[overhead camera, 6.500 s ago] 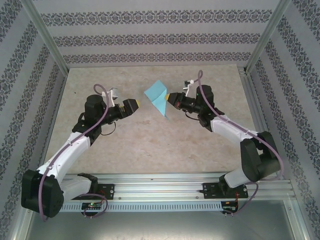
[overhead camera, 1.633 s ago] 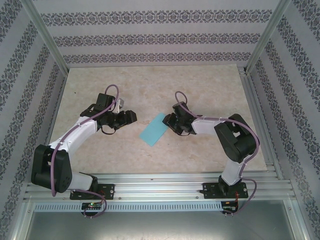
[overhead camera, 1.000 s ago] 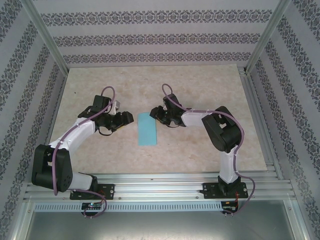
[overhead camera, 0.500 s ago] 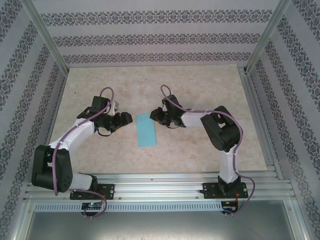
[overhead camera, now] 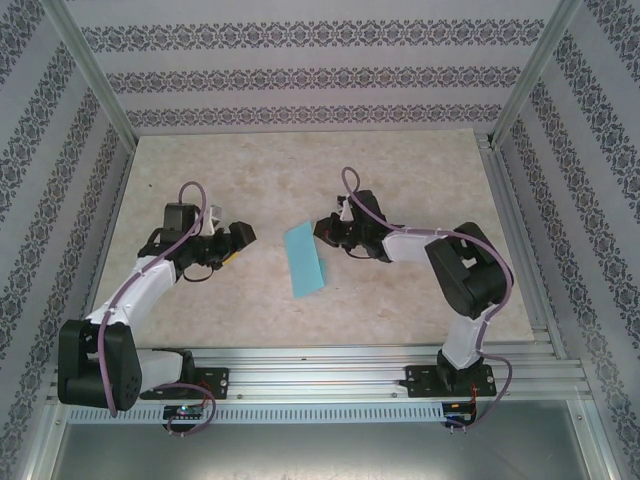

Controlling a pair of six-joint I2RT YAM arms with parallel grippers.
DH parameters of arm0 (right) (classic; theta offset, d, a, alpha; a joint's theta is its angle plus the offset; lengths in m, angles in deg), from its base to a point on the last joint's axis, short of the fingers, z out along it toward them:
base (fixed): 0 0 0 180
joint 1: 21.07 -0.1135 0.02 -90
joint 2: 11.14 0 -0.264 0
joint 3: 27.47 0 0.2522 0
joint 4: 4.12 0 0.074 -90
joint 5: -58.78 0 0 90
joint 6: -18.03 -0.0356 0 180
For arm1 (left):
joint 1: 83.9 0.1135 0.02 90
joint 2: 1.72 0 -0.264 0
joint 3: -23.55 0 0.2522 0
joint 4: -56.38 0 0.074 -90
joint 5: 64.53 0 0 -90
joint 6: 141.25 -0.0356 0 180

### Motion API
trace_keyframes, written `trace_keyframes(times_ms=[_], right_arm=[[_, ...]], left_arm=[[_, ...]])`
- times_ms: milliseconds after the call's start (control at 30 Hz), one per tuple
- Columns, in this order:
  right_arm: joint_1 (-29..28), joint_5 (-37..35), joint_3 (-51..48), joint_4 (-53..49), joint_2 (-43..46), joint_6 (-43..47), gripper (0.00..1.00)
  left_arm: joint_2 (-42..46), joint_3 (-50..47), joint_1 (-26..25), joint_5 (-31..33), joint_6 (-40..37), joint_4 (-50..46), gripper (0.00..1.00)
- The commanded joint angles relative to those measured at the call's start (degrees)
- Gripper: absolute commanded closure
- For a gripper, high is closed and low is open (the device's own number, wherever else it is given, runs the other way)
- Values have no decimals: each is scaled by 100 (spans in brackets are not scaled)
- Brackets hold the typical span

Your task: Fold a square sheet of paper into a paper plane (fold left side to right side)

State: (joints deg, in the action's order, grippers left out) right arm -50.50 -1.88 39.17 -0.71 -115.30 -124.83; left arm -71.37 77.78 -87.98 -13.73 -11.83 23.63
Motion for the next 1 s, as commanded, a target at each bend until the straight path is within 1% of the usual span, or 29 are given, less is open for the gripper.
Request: trace_keyframes(times_ms=[0, 100, 167, 267, 367, 500, 633, 767, 967], right_arm=[[220, 461, -358, 885, 620, -362, 100], [412, 714, -647, 1295, 973, -736, 100], [506, 870, -764, 1602, 1108, -980, 100], [561, 988, -823, 1856, 1204, -1294, 100], [552, 978, -807, 1915, 1248, -1404, 100], [544, 874, -713, 1467, 1254, -1111, 100], [491, 871, -749, 1659, 1144, -1270, 100], [455, 786, -762, 1807, 1219, -1510, 100], [443, 545, -744, 1520, 1712, -1829, 100]], left_arm=[[242, -233, 115, -765, 752, 1178, 8], [257, -475, 118, -1164, 1403, 2088, 8], [209, -600, 118, -1296, 1747, 2651, 7], [66, -706, 101, -1406, 2118, 3268, 5], [-113, -812, 42, -1425, 2506, 3883, 5], [-235, -718, -66, -1293, 2353, 3695, 6], [-437, -676, -214, -1201, 2311, 3777, 6], [-847, -759, -583, -1051, 2614, 4450, 5], [-1216, -719, -1001, -770, 3004, 5443, 4]])
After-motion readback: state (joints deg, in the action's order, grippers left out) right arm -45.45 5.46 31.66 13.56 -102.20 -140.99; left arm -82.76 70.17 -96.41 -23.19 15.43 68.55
